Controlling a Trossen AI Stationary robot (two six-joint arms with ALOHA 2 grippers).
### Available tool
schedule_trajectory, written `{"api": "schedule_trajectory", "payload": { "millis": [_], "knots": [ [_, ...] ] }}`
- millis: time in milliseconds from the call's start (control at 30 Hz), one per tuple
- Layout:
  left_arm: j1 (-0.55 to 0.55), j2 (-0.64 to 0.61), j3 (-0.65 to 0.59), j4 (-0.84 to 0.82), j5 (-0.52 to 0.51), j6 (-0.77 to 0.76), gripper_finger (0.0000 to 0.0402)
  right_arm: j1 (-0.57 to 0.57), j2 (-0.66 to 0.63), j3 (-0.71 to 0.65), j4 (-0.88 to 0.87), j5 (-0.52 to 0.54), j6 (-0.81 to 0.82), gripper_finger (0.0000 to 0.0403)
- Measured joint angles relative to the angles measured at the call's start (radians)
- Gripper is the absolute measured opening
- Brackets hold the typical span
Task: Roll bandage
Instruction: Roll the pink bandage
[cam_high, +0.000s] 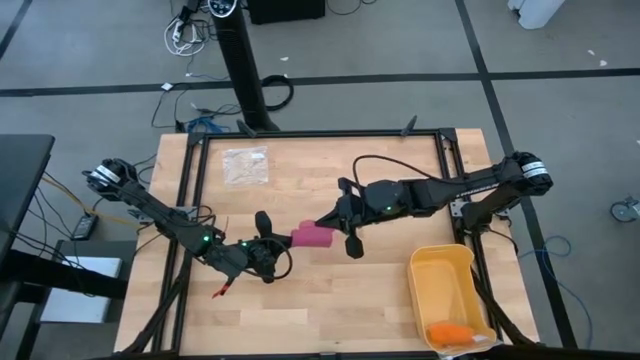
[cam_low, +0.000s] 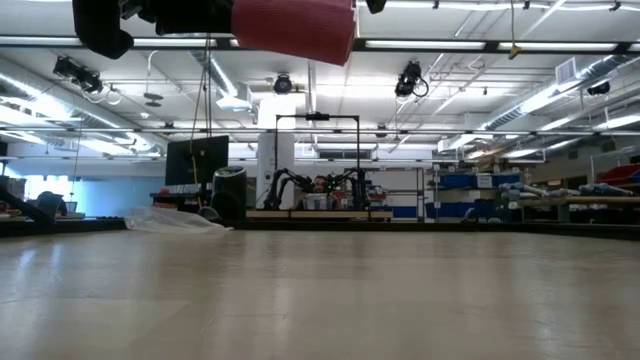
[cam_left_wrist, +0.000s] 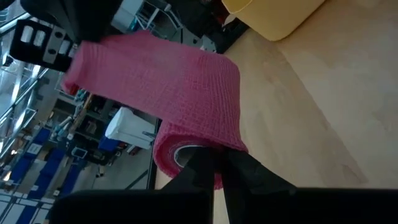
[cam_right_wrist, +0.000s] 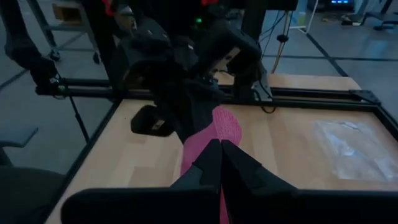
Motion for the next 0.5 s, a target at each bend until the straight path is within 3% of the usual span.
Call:
{"api": "schedule_trajectory", "payload": {
  "millis": [233,500],
  "knots": [
    [-0.013,0.0,0.0,0.057,0.027,0.016,0.0016,-0.063,0.025,-0.001,0.002,-0.001,-0.026,0.0001],
    [-0.014,0.0,0.0,0.093,0.032,0.034,0.0016,-0.082,0.074,0.0,0.011,-0.114,-0.014,0.0002]
  ]
}}
